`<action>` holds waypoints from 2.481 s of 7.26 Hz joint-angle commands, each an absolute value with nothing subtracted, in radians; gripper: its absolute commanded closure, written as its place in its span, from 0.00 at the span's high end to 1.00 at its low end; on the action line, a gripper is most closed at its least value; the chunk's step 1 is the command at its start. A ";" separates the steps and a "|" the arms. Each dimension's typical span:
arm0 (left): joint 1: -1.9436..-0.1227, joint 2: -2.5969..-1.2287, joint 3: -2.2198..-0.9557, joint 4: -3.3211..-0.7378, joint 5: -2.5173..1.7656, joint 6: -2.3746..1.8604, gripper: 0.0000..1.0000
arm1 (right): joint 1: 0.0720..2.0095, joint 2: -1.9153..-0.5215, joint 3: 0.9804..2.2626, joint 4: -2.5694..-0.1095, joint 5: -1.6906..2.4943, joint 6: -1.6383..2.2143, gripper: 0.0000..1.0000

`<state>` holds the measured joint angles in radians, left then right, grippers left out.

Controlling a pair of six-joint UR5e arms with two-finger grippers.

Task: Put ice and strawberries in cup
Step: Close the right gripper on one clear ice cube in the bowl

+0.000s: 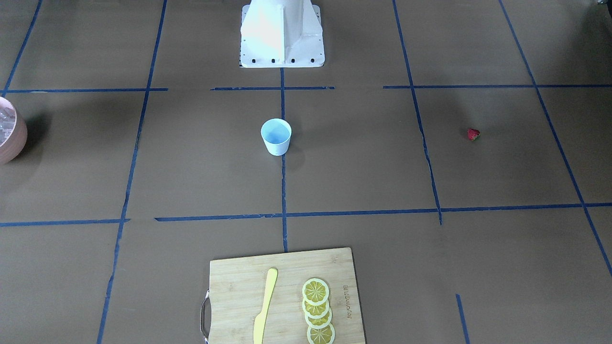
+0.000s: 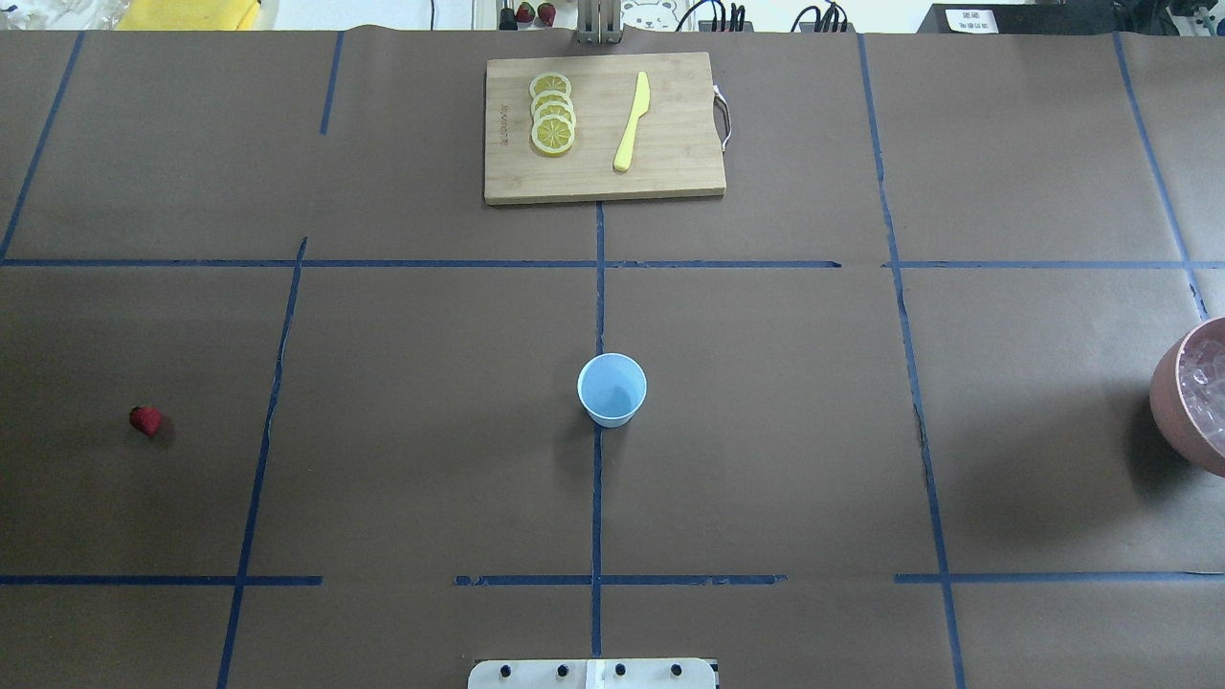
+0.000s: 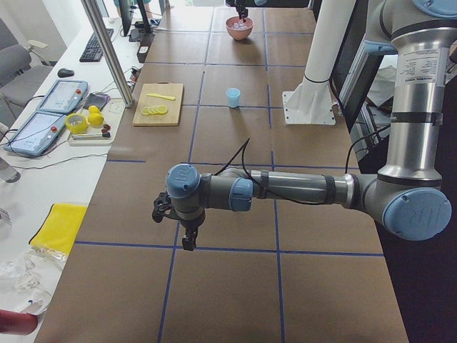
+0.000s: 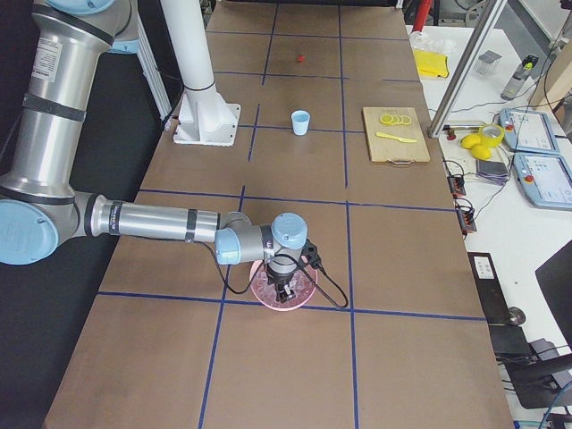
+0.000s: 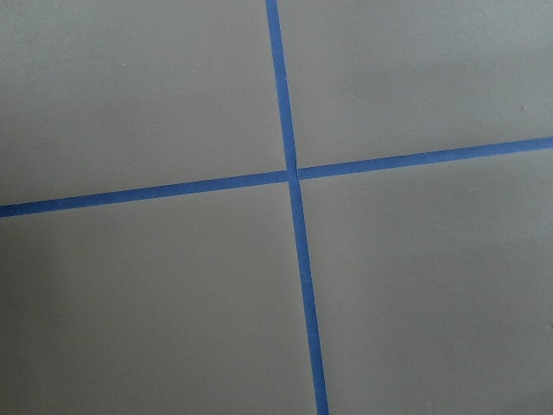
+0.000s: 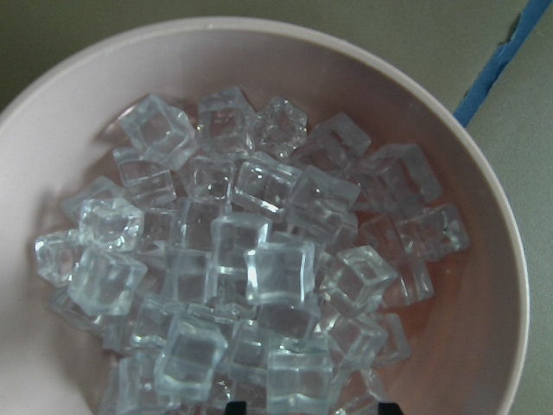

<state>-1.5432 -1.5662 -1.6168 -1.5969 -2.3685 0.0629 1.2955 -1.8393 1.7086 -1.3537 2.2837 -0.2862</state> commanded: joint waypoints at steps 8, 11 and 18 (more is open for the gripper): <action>-1.543 -1.565 -1.620 -1.595 -2.370 0.063 1.00 | 1.266 -1.830 1.697 -1.353 2.280 -0.278 0.58; -1.543 -1.565 -1.621 -1.595 -2.370 0.063 1.00 | 1.267 -1.830 1.695 -1.353 2.258 -0.287 0.56; -1.543 -1.554 -1.652 -1.588 -2.370 0.061 1.00 | 1.267 -1.830 1.700 -1.351 2.261 -0.288 0.24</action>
